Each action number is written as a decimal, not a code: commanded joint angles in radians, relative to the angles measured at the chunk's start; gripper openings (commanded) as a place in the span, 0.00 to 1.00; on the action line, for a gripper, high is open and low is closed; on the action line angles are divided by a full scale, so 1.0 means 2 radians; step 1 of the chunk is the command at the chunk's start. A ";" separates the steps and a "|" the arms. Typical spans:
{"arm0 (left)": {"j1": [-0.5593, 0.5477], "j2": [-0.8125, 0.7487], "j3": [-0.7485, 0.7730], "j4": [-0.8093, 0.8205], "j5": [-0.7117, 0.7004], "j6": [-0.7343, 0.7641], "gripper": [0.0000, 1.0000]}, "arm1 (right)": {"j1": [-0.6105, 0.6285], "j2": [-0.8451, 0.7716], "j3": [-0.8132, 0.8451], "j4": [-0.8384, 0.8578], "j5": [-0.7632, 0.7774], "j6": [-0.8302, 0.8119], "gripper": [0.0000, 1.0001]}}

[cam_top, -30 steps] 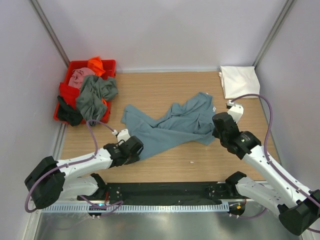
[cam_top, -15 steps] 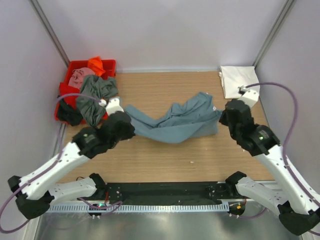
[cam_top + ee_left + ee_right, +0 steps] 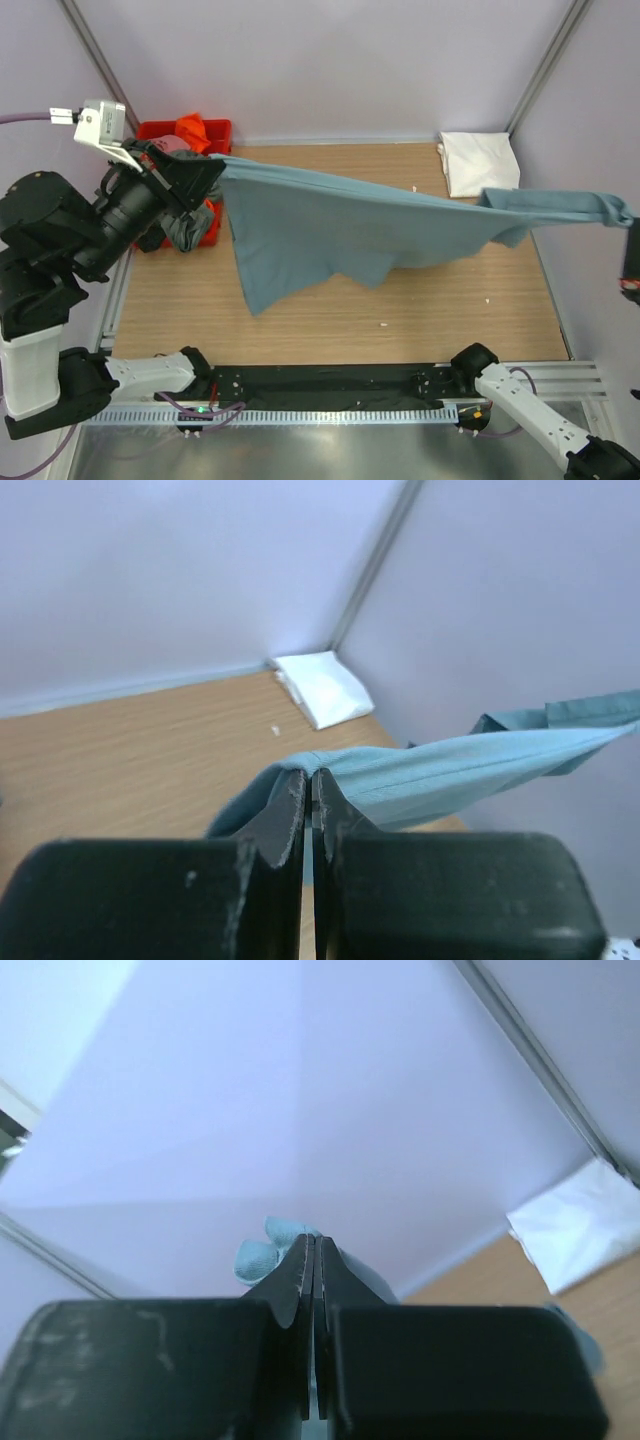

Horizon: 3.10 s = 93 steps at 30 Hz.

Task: Fold and stack the t-shirts
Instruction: Flatten the tshirt out

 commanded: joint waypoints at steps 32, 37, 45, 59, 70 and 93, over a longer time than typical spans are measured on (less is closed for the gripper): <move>0.329 0.473 0.151 -0.014 0.121 0.000 1.00 | -0.054 0.804 0.331 0.187 -0.079 -0.231 1.00; 0.312 0.397 0.074 -0.020 0.117 0.007 1.00 | -0.056 0.742 0.251 0.149 -0.068 -0.185 1.00; 0.251 0.221 -0.262 0.063 0.088 -0.025 1.00 | -0.061 0.667 0.061 0.227 -0.225 -0.142 1.00; 0.214 0.118 -0.538 0.147 0.071 -0.127 0.98 | -0.144 0.957 0.297 0.171 -0.460 -0.060 0.86; 0.207 0.136 -0.565 0.149 0.055 -0.134 0.98 | -0.212 0.996 0.219 0.204 -0.437 -0.009 0.83; 0.154 0.167 -0.581 0.143 0.029 -0.148 0.96 | -0.256 1.002 0.253 0.087 -0.174 -0.079 0.80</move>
